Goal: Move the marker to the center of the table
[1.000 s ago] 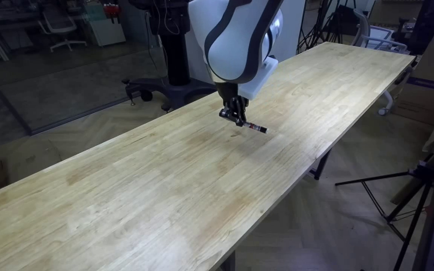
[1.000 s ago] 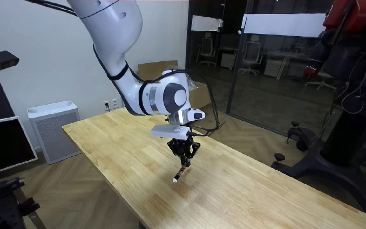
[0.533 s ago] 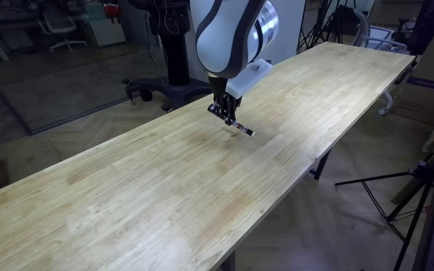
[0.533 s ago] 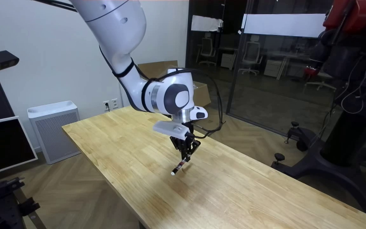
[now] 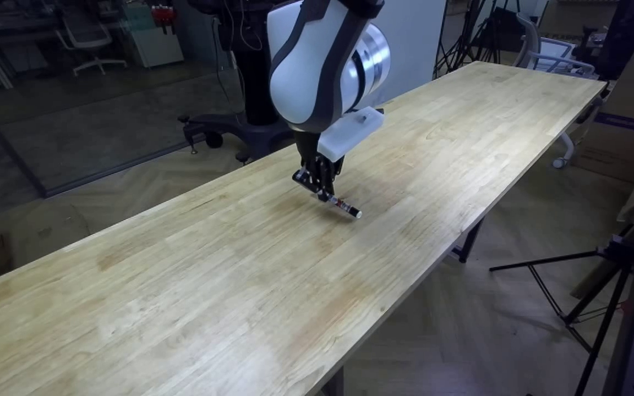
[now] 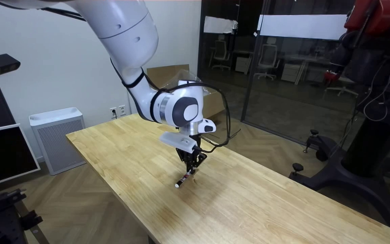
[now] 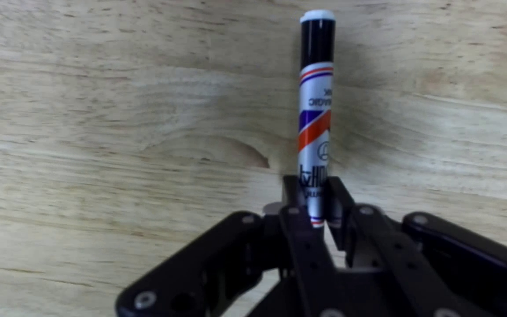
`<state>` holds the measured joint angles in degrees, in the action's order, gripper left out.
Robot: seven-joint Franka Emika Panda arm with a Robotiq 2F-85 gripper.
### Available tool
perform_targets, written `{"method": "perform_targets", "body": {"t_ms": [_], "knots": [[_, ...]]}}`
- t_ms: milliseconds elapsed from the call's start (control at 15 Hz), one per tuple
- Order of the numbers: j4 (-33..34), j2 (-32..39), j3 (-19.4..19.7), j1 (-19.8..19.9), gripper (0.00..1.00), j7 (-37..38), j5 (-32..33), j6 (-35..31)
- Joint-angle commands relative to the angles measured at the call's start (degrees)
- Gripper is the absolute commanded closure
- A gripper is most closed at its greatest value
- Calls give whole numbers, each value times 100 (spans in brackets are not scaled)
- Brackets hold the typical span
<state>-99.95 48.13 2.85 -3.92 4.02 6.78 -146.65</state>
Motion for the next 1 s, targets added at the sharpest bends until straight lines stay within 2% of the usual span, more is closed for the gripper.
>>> {"method": "perform_targets", "body": {"t_ms": [0,67,467,600,933], "knots": [[316,128,-93,68,57,-157,-88,249],[326,122,-94,63,53,-174,-83,265],[104,-186,-108,22,10,-110,-120,360],[33,-323,-204,86,0,-81,-284,538],[-84,-665,-389,208,0,69,-908,1152]]}}
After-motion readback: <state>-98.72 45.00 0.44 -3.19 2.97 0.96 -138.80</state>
